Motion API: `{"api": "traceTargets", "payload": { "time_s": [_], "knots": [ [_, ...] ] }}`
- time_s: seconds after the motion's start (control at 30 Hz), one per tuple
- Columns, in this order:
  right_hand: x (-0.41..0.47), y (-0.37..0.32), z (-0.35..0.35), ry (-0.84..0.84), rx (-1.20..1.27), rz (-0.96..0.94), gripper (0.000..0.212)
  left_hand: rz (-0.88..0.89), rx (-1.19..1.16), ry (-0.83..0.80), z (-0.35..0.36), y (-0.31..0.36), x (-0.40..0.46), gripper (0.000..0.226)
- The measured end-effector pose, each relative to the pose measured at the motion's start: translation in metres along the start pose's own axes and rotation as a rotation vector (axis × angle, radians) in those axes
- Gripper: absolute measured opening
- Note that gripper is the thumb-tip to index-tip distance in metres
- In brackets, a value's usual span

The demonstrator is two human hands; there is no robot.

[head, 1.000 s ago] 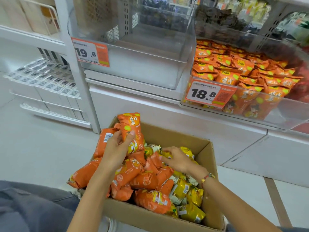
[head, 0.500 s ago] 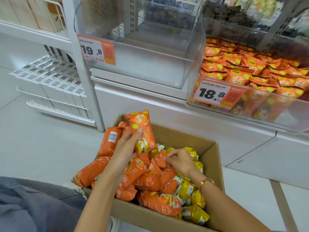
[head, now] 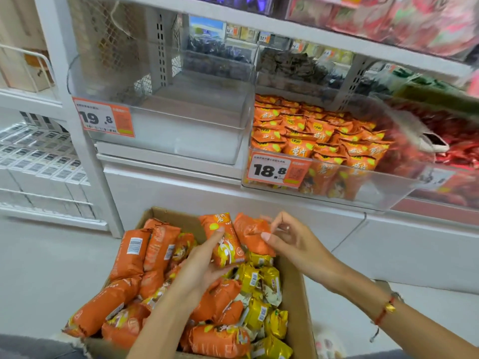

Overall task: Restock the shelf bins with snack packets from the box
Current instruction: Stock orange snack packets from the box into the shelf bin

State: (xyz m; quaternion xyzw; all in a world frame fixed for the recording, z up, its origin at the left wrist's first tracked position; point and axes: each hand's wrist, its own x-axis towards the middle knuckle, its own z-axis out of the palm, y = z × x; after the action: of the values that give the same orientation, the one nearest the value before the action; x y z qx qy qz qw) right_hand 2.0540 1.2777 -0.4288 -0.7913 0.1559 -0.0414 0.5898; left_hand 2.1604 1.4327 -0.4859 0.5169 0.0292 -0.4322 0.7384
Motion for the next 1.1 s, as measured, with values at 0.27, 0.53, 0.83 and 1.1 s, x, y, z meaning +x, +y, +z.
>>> {"api": "traceTargets", "payload": {
  "time_s": [0.27, 0.53, 0.83, 1.1],
  "knots": [
    [-0.024, -0.006, -0.019, 0.358, 0.257, 0.079, 0.029, 0.068, 0.046, -0.212, 0.047, 0.0, -0.013, 0.039],
    [-0.035, -0.032, -0.054, 0.072, 0.356, 0.24, 0.072, 0.124, 0.069, -0.321, 0.071, 0.004, -0.014, 0.055],
    [-0.048, -0.063, -0.099, 0.142, 0.302, 0.062, 0.07, 0.435, 0.417, -0.347, 0.112, 0.046, -0.021, 0.048],
    [-0.052, -0.058, -0.156, 0.781, 0.138, 0.029, 0.066, 0.587, 0.413, -0.382, 0.181, 0.115, -0.005, 0.043]
  ]
}}
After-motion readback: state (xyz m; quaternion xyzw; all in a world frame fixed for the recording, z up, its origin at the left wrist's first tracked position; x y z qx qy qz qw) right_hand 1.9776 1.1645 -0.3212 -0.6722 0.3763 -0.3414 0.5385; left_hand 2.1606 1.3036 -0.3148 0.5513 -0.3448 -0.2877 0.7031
